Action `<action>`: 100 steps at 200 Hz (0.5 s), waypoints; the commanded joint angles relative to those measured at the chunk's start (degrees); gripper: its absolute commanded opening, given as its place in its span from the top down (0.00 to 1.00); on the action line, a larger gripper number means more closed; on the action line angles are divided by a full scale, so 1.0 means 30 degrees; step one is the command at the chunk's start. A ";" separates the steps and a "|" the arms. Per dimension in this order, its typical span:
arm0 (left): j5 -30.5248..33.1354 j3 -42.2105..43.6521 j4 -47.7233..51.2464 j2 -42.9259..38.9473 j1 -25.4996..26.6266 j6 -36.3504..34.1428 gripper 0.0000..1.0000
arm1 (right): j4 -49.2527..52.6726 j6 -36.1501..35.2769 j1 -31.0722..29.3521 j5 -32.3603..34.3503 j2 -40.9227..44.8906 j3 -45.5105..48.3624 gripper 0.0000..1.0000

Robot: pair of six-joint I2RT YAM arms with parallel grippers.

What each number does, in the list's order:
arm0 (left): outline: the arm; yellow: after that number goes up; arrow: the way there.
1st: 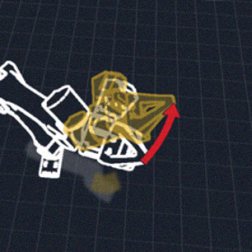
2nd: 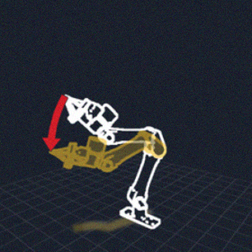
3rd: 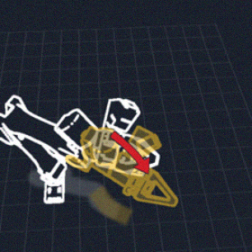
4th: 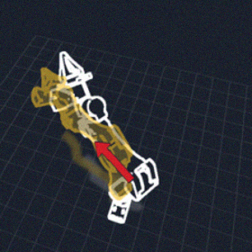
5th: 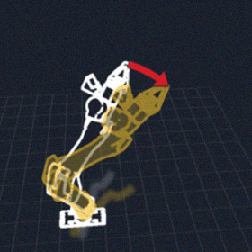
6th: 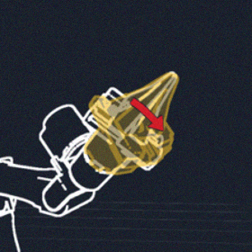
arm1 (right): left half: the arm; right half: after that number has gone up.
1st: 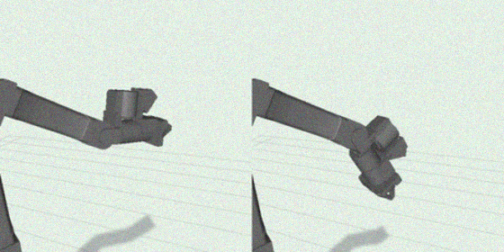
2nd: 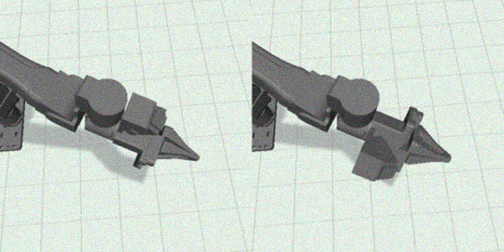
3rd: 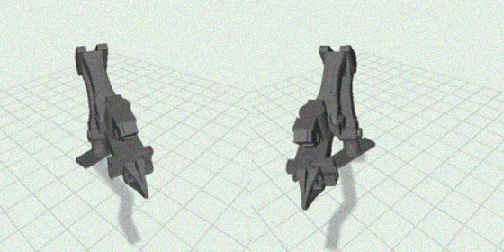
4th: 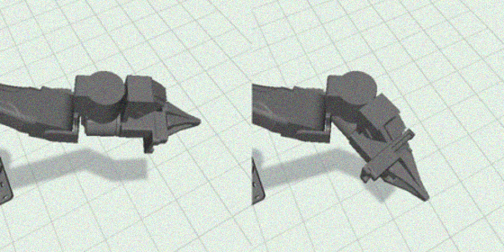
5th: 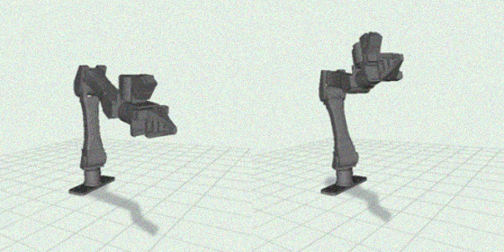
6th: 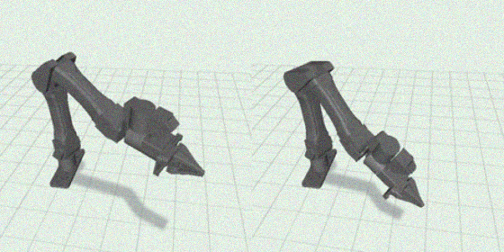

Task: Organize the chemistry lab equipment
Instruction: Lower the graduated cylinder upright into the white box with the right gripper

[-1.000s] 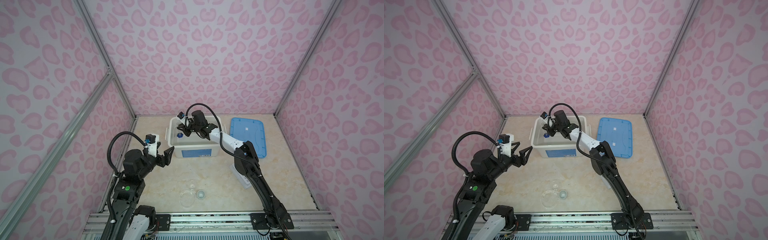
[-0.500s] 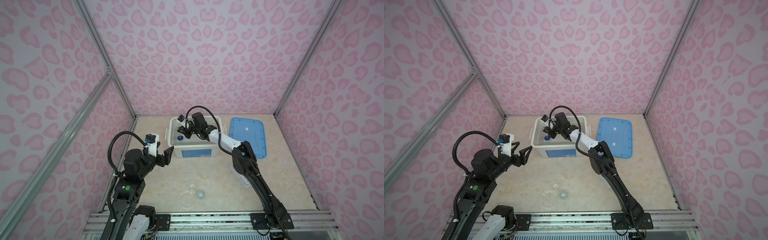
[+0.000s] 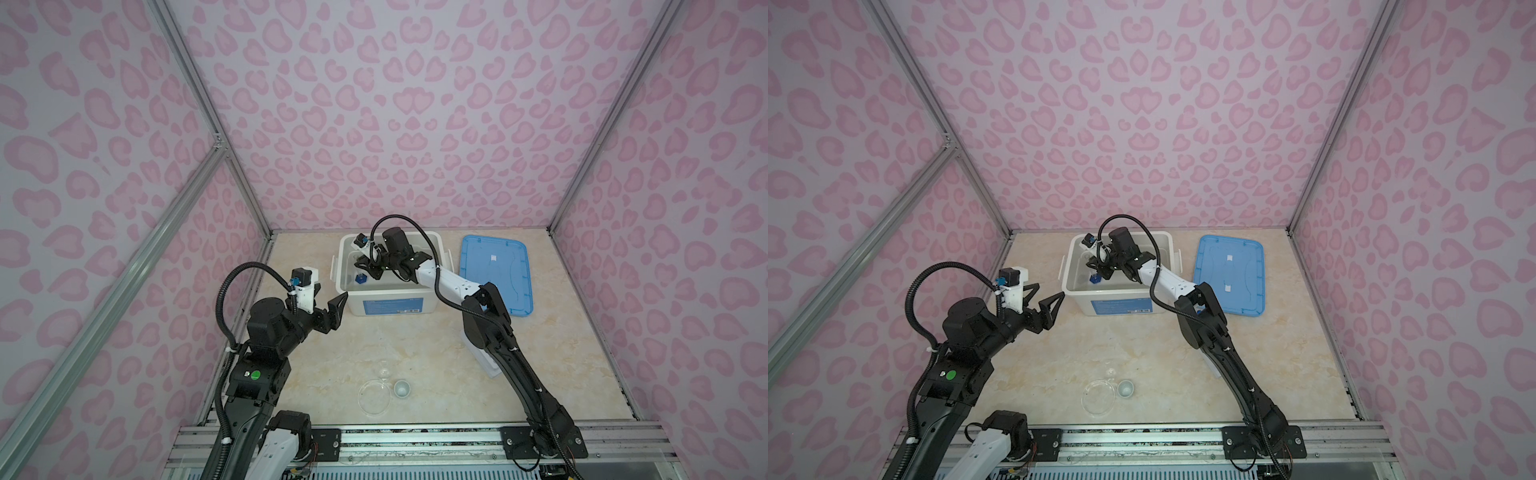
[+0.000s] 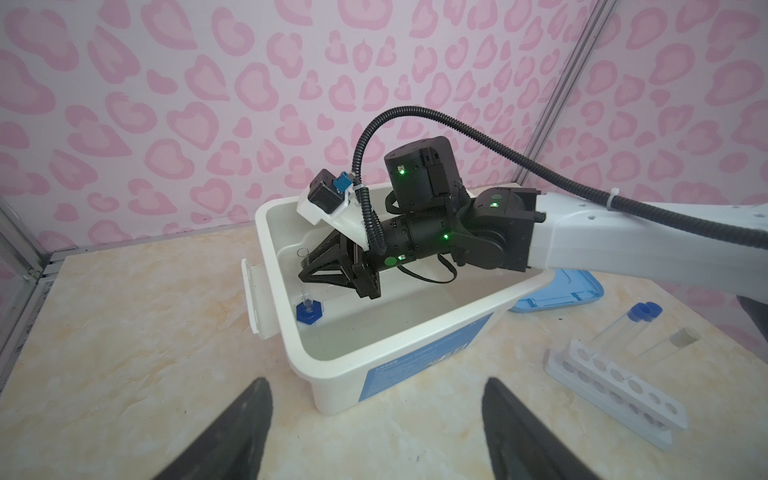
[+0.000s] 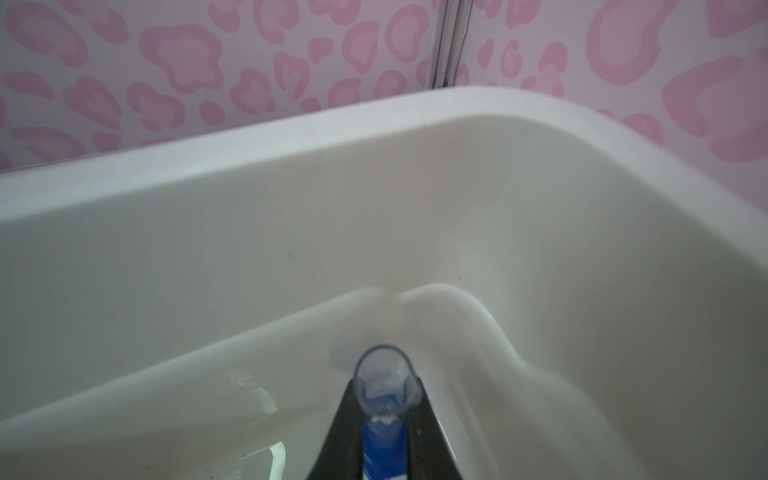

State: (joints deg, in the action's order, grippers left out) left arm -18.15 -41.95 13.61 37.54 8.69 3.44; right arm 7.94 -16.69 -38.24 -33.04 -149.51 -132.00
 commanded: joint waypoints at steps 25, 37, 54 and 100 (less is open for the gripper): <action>-0.0043 -0.0107 -0.0255 -0.0062 -0.0025 -0.0093 0.19 | -0.0355 0.0128 -0.0012 -0.0305 -0.0289 -0.0149 0.84; -0.0043 -0.0107 -0.0236 -0.0091 -0.0025 -0.0115 0.19 | -0.0357 0.0141 0.0014 -0.0331 -0.0320 -0.0149 0.84; 0.0012 -0.0107 -0.0232 -0.0146 -0.0025 -0.0150 0.19 | -0.0355 0.0192 0.0000 -0.0379 -0.0306 -0.0149 0.83; -0.0008 -0.0107 -0.0234 -0.0236 -0.0025 -0.0151 0.19 | -0.0276 0.0243 0.0031 -0.0443 -0.0122 -0.0413 0.78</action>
State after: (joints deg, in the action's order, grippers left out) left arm -18.15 -41.95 13.61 37.15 8.69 3.22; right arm 7.97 -16.14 -38.26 -33.45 -149.53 -132.75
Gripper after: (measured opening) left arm 0.813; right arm 0.212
